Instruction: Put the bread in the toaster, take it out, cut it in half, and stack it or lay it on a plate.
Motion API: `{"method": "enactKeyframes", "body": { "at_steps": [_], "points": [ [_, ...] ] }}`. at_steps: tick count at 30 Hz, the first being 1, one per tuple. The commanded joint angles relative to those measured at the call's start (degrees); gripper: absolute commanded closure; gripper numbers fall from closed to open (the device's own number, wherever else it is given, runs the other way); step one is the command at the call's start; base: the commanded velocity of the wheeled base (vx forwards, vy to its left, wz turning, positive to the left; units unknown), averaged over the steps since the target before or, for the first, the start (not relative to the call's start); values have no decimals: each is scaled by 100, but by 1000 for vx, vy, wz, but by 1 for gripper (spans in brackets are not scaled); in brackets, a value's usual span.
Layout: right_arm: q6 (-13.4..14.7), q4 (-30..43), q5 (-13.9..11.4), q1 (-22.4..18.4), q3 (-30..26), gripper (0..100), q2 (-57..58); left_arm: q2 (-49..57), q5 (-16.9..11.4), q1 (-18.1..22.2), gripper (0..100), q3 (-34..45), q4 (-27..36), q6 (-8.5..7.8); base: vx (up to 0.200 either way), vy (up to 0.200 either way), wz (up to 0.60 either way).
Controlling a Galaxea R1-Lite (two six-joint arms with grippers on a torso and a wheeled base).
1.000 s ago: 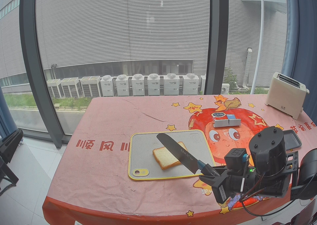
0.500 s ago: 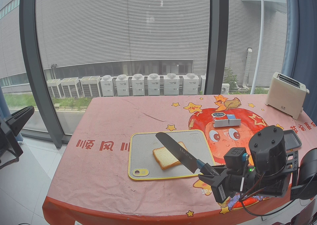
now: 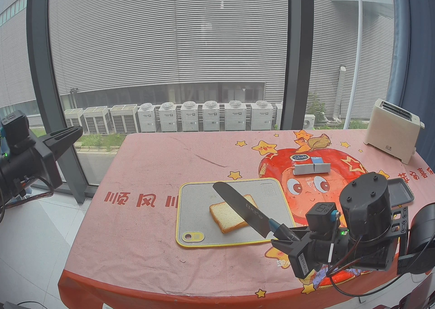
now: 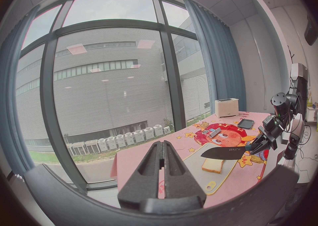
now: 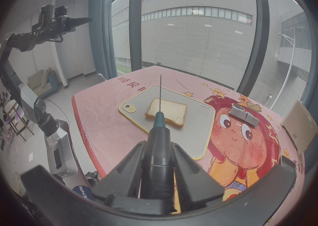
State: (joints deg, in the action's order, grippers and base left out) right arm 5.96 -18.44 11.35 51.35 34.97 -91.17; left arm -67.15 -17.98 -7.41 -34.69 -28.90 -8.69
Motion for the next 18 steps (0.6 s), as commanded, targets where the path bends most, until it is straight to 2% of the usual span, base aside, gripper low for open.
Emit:
{"method": "enactKeyframes", "body": {
  "at_steps": [1,8,11,18],
  "points": [
    [2,-1,-1,-2,9,100,-23,-598,5,-261,100,-389,-10,-1,0,0,0],
    [-7,-1,-1,-19,27,100,-67,-1037,-48,-498,100,-943,-36,-1,0,0,0],
    [10,-1,8,-55,71,100,-138,-1257,-48,-788,100,-1206,-45,61,0,0,0],
    [2,-1,8,-160,97,100,-155,-1828,-65,-1069,100,-1567,-45,52,0,0,0]
  ]
}}
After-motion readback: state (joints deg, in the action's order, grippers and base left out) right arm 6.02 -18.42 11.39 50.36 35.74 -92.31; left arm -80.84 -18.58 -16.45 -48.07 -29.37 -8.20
